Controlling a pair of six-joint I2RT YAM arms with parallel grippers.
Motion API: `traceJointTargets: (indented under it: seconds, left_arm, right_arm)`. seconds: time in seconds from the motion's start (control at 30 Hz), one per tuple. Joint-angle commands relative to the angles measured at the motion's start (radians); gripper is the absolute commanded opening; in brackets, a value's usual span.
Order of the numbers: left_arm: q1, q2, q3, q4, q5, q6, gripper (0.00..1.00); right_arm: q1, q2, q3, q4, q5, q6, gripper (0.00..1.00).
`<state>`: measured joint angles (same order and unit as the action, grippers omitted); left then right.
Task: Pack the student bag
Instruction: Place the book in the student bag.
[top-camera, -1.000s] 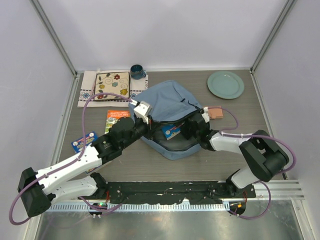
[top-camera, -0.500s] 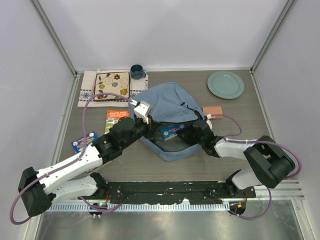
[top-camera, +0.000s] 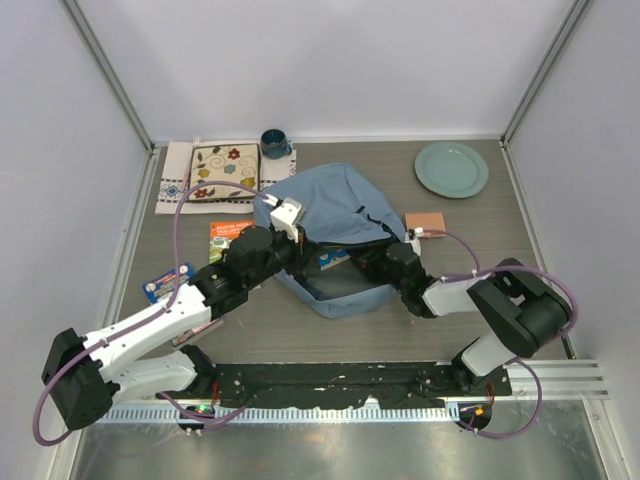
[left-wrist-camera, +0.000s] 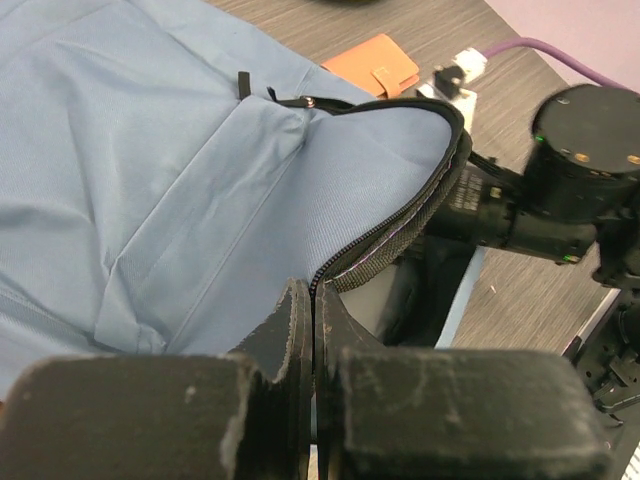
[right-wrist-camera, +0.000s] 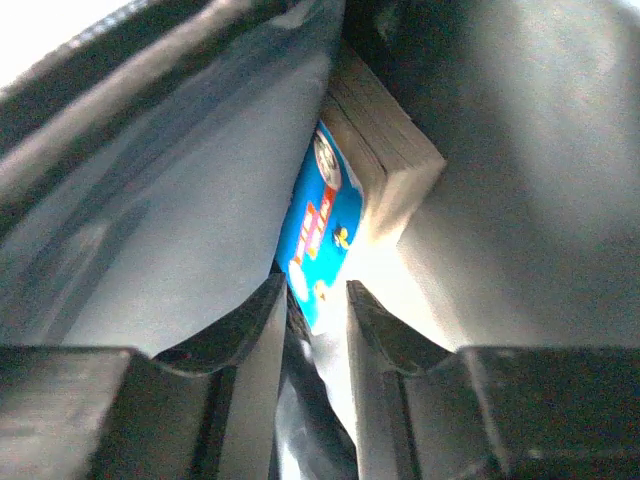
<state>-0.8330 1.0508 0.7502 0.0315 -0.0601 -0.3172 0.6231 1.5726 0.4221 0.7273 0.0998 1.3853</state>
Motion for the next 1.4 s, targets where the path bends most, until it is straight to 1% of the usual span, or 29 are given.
traceJointTargets:
  seconds: [0.0, 0.07, 0.13, 0.2, 0.27, 0.3, 0.37, 0.43, 0.5, 0.57, 0.6, 0.63, 0.73, 0.77, 0.83, 0.87, 0.9, 0.97, 1.0, 1.07, 1.1, 1.13, 1.17, 1.2, 1.23, 1.27, 1.3, 1.33, 1.37]
  left_arm:
    - [0.026, 0.031, 0.063, 0.024, 0.072, 0.007, 0.0]
    - [0.026, 0.078, 0.083, 0.033, 0.103, 0.006, 0.0]
    - [0.028, 0.142, 0.126, 0.044, 0.138, 0.006, 0.0]
    - [0.028, 0.187, 0.187, 0.053, 0.163, 0.006, 0.0]
    - [0.029, 0.253, 0.234, 0.051, 0.177, 0.013, 0.0]
    - [0.028, 0.271, 0.28, 0.042, 0.181, 0.018, 0.0]
    - [0.032, 0.302, 0.319, 0.025, 0.18, 0.039, 0.0]
    - [0.032, 0.301, 0.356, -0.022, 0.143, 0.05, 0.0]
    - [0.035, 0.264, 0.328, -0.028, 0.114, 0.061, 0.0]
    - [0.038, 0.229, 0.264, -0.053, 0.07, 0.064, 0.0]
    - [0.038, 0.197, 0.241, -0.056, 0.068, 0.064, 0.0]
    - [0.04, 0.181, 0.221, -0.061, 0.042, 0.06, 0.0]
    - [0.038, 0.126, 0.141, -0.065, 0.022, 0.021, 0.0]
    - [0.04, 0.112, 0.105, -0.053, 0.016, 0.006, 0.0]
    - [0.04, 0.083, 0.077, -0.038, 0.013, -0.038, 0.0]
    - [0.041, 0.078, 0.063, -0.036, 0.014, -0.051, 0.0]
    - [0.04, 0.075, 0.06, -0.036, 0.031, -0.081, 0.04]
    - [0.04, 0.081, 0.06, -0.036, 0.057, -0.101, 0.12]
    - [0.04, 0.084, 0.06, -0.036, 0.116, -0.115, 0.18]
    - [0.04, 0.103, 0.07, -0.036, 0.181, -0.151, 0.31]
    - [0.04, 0.106, 0.074, -0.036, 0.259, -0.161, 0.47]
    - [0.04, 0.103, 0.075, -0.044, 0.287, -0.186, 0.55]
    - [0.038, 0.094, 0.071, -0.06, 0.31, -0.194, 0.6]
    - [0.038, 0.077, 0.064, -0.07, 0.319, -0.203, 0.66]
    - [0.04, 0.052, 0.055, -0.077, 0.319, -0.21, 0.69]
    - [0.038, -0.006, 0.035, -0.087, 0.315, -0.221, 0.73]
    - [0.038, -0.044, 0.028, -0.096, 0.306, -0.224, 0.81]
    - [0.038, -0.079, 0.021, -0.114, 0.255, -0.224, 0.84]
    - [0.038, -0.154, 0.012, -0.161, 0.223, -0.22, 0.87]
  right_arm:
    - [0.021, -0.153, -0.084, -0.059, 0.122, -0.009, 0.37]
    - [0.065, -0.235, -0.161, -0.109, 0.234, 0.049, 0.37]
    - [0.099, -0.275, -0.241, -0.105, 0.328, 0.121, 0.38]
    - [0.128, -0.298, -0.253, -0.123, 0.356, 0.141, 0.39]
    - [0.148, -0.296, -0.23, -0.152, 0.391, 0.158, 0.39]
    - [0.171, -0.283, -0.221, -0.149, 0.399, 0.162, 0.41]
    - [0.193, -0.263, -0.2, -0.123, 0.402, 0.162, 0.41]
    - [0.211, -0.252, -0.195, -0.088, 0.384, 0.158, 0.43]
    - [0.222, -0.275, -0.195, -0.088, 0.365, 0.126, 0.44]
    - [0.225, -0.357, -0.201, -0.107, 0.357, 0.078, 0.46]
    - [0.225, -0.394, -0.198, -0.144, 0.342, 0.014, 0.46]
    - [0.227, -0.484, -0.191, -0.172, 0.331, -0.017, 0.46]
    - [0.228, -0.621, -0.152, -0.327, 0.296, -0.139, 0.5]
    - [0.228, -0.705, -0.145, -0.36, 0.284, -0.169, 0.51]
    - [0.228, -0.791, -0.111, -0.486, 0.256, -0.23, 0.52]
    - [0.23, -0.863, -0.099, -0.538, 0.252, -0.244, 0.52]
    - [0.23, -0.897, -0.071, -0.669, 0.252, -0.249, 0.52]
    - [0.23, -0.965, -0.054, -0.803, 0.264, -0.236, 0.52]
    - [0.231, -1.035, -0.048, -0.904, 0.267, -0.23, 0.52]
    - [0.231, -1.127, -0.048, -1.021, 0.278, -0.207, 0.51]
    - [0.231, -1.223, -0.049, -1.057, 0.29, -0.197, 0.52]
    - [0.231, -1.27, -0.048, -1.092, 0.302, -0.186, 0.52]
    - [0.231, -1.313, -0.046, -1.126, 0.333, -0.164, 0.52]
    - [0.231, -1.398, -0.045, -1.181, 0.348, -0.154, 0.52]
    - [0.231, -1.431, -0.042, -1.201, 0.359, -0.149, 0.51]
    - [0.231, -1.462, -0.037, -1.226, 0.376, -0.15, 0.52]
    - [0.231, -1.479, -0.023, -1.233, 0.38, -0.155, 0.52]
    - [0.231, -1.491, -0.016, -1.232, 0.377, -0.166, 0.53]
    - [0.231, -1.482, -0.006, -1.205, 0.367, -0.183, 0.53]
